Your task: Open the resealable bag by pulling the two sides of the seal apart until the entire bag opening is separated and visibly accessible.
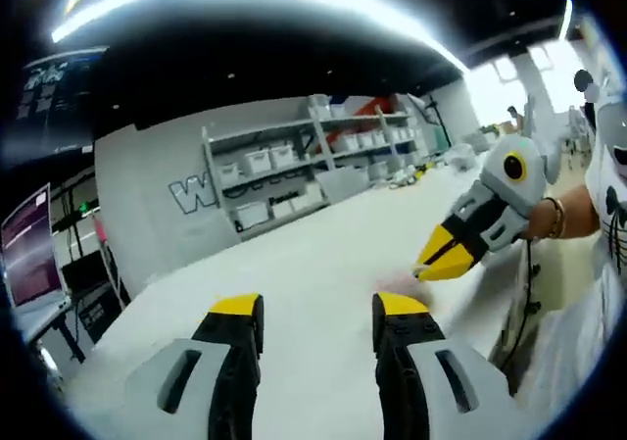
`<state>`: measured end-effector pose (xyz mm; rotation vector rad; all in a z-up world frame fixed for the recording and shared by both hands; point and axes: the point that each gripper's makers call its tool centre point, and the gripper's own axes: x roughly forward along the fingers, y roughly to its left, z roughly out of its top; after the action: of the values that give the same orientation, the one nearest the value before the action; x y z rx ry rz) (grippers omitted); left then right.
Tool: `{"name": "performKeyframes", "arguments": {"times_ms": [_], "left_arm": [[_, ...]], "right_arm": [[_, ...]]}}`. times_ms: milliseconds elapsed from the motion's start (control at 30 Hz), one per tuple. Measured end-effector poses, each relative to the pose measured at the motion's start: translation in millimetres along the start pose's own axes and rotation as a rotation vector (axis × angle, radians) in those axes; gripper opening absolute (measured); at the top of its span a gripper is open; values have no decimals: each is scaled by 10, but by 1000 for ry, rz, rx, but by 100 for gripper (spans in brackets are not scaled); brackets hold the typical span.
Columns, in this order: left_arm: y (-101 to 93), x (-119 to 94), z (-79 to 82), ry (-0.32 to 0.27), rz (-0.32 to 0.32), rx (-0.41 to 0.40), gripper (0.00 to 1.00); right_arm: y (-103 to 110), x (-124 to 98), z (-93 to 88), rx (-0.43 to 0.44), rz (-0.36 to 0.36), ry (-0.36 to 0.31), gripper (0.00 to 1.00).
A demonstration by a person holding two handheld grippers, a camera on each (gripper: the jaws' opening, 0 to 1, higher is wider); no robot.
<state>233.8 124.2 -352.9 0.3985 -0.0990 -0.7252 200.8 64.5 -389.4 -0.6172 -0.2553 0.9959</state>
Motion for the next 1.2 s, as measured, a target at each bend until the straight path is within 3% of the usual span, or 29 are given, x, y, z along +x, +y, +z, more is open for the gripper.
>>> {"name": "performKeyframes", "arguments": {"times_ms": [133,333,567,933,1067,1200], "left_arm": [[-137,-11,-16,6,-30,114,32],[-309,-30,-232,57,-67,237,22],[-290,-70,-301,76,-57,212,21],[-294,-124,-313,80,-59,236,21],[-296,-118,-308,80,-59,234,21],[-312,-106,-280,71,-61,233,21]], "right_arm": [[45,-10,-22,9,6,7,0],[148,-44,-90,-6,34,44,0],[281,-30,-234,-96,61,120,0],[332,-47,-262,-165,117,168,6],[395,-10,-292,-272,187,218,8],[401,34,-309,-401,197,255,9]]}}
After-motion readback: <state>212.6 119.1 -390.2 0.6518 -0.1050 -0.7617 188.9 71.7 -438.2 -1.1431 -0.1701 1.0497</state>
